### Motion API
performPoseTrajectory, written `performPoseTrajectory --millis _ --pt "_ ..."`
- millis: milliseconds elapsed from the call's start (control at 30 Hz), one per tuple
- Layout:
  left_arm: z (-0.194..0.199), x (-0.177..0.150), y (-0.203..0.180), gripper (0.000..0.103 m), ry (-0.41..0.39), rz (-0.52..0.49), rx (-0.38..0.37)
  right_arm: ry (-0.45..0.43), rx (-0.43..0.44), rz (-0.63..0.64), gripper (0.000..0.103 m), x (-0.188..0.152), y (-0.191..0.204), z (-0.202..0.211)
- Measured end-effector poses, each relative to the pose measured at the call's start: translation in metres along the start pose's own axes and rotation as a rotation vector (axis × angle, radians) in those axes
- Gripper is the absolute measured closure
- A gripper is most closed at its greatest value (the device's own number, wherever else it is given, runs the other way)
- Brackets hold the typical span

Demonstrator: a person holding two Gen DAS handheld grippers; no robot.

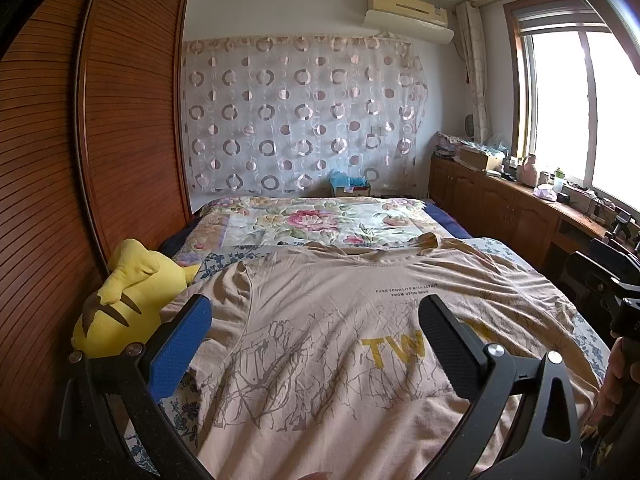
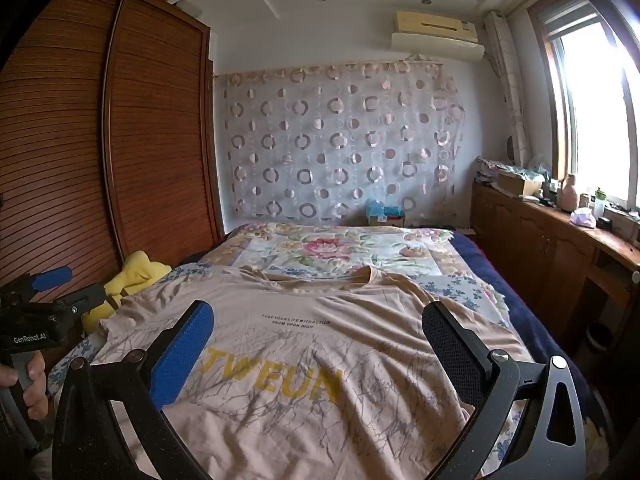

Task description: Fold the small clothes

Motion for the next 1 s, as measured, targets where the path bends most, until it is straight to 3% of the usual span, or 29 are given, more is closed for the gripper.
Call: performPoseTrajectory --millis 1000 --pt "0.018 0.011 -0.002 0.000 -0.009 0.002 -0.002 0.000 0.000 -0.001 0.000 0.000 0.002 -0.002"
Point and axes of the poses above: each gripper's, at about its wrist camera, not at the fingertips, and z roughly against the way its jaws point, y to its left, x to its top, the point moved 8 cm from there along -z, roughly the way its jaws point, and after that the axes turned 15 degrees about y, right-handed, at the moved point
